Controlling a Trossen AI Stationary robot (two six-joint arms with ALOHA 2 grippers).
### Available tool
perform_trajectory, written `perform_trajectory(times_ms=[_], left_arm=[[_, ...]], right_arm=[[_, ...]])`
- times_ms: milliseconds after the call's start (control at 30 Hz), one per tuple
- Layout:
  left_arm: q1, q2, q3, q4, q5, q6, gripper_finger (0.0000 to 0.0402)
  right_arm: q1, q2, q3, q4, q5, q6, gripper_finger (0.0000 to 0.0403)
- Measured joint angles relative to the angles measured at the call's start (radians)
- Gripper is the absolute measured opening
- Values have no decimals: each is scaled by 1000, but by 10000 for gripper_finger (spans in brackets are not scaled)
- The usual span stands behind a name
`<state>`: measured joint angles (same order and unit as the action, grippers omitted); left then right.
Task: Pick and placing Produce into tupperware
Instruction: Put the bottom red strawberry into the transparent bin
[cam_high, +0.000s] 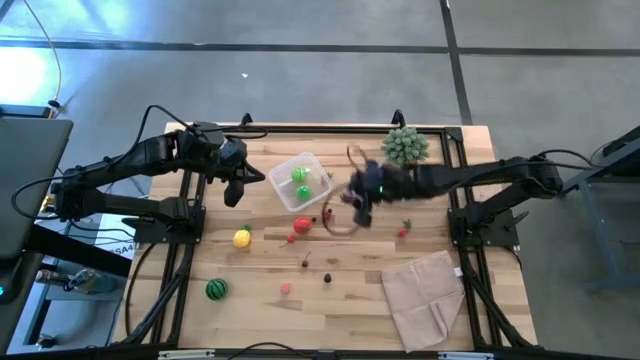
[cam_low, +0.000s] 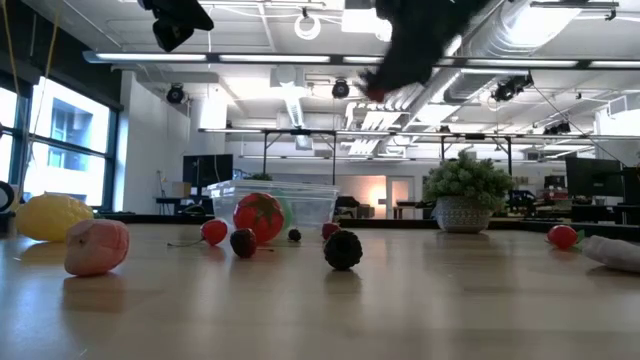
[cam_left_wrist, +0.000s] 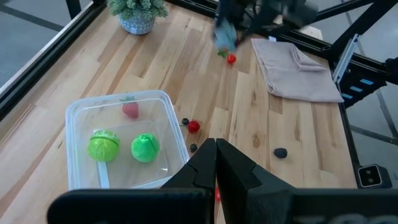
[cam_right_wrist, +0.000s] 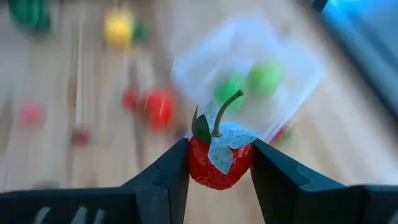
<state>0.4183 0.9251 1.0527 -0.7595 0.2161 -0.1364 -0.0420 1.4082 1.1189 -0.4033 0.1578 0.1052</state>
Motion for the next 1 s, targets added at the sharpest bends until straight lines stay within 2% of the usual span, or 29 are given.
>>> perform_trajectory(times_ms=[200,433,767,1000], left_arm=[[0,0,0,0,0,0,1],[0,0,0,0,0,0,1],[0,0,0,0,0,0,1],[0,0,0,0,0,0,1]], right_arm=[[-132,60,156,94,-43,-89,131],[-242,296,352,36,-188,-106,131],[-261,663,644,-215,-254,-140,131],[-265,788,693,-244,-269,-131,131]])
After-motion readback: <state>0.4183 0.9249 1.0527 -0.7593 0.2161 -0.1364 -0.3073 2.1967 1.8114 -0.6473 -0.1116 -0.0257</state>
